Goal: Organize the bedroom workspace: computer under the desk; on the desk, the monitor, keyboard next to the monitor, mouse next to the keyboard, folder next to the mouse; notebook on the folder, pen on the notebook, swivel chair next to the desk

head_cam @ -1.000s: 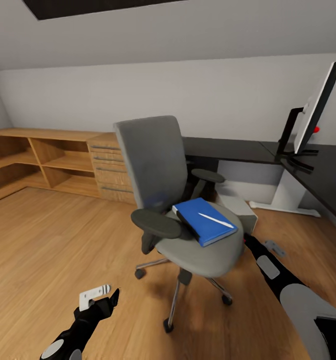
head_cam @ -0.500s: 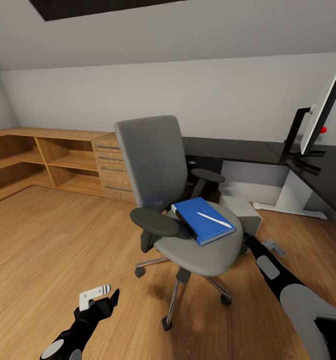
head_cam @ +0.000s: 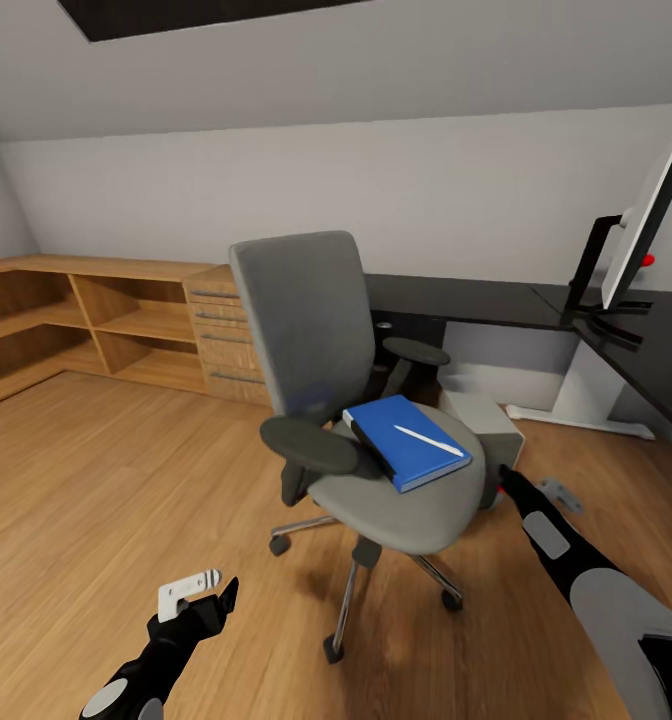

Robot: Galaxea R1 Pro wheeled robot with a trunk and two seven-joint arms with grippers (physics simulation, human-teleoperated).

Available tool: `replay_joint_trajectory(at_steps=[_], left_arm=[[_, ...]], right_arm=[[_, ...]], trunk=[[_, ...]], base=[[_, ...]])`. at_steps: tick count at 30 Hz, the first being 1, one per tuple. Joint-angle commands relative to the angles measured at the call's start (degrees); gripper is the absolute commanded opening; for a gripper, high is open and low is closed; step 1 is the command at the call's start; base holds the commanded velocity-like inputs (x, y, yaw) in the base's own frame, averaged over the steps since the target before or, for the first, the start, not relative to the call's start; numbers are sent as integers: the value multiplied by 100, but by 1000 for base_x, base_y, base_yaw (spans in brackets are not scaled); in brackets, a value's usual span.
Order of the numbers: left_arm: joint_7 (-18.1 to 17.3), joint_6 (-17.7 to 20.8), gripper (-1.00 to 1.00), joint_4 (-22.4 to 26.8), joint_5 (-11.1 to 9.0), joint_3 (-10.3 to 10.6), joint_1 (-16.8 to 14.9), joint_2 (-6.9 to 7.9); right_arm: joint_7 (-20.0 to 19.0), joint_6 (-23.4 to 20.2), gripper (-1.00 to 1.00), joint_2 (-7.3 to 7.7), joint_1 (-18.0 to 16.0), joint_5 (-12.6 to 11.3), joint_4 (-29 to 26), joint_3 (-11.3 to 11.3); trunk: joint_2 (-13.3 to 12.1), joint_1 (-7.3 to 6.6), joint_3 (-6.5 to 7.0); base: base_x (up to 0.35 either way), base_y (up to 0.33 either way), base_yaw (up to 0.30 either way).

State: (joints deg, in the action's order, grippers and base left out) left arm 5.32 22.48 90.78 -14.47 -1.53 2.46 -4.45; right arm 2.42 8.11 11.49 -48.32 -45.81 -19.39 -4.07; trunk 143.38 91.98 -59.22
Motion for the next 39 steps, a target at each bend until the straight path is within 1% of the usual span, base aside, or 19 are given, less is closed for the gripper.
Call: replay_joint_trajectory(at_steps=[1, 6, 11, 21, 31, 34, 39], left_arm=[[31, 29, 100, 10, -62, -3, 0, -3], [31, 29, 100, 10, -64, -8, 0, -3], [31, 29, 100, 10, -64, -11, 0, -3], [31, 29, 100, 10, -64, -14, 0, -3], [31, 29, 100, 10, -64, -24, 0, -3], [31, 29, 100, 10, -70, -128, 0, -3], [31, 31, 100, 10, -79, -205, 0, -3]], right_arm=[[10, 14, 100, 10, -2, -62, -3, 6], [12, 9, 100, 67, -2, -67, -3, -72], [13, 1, 100, 91, -2, -68, -3, -127], [13, -3, 100, 88, -2, -74, -3, -145], [13, -3, 100, 74, -2, -77, -3, -146], [13, -3, 100, 73, -2, -76, -3, -146], [13, -1, 100, 73, -2, -75, -3, -146]], trunk=[[2, 0, -4], [2, 0, -4], [2, 0, -4], [2, 0, -4], [2, 0, -4], [2, 0, -4], [2, 0, -4]], base=[[148, 0, 0], [221, 0, 0], [113, 0, 0], [171, 0, 0], [38, 0, 5], [2, 0, 184], [1, 0, 227]])
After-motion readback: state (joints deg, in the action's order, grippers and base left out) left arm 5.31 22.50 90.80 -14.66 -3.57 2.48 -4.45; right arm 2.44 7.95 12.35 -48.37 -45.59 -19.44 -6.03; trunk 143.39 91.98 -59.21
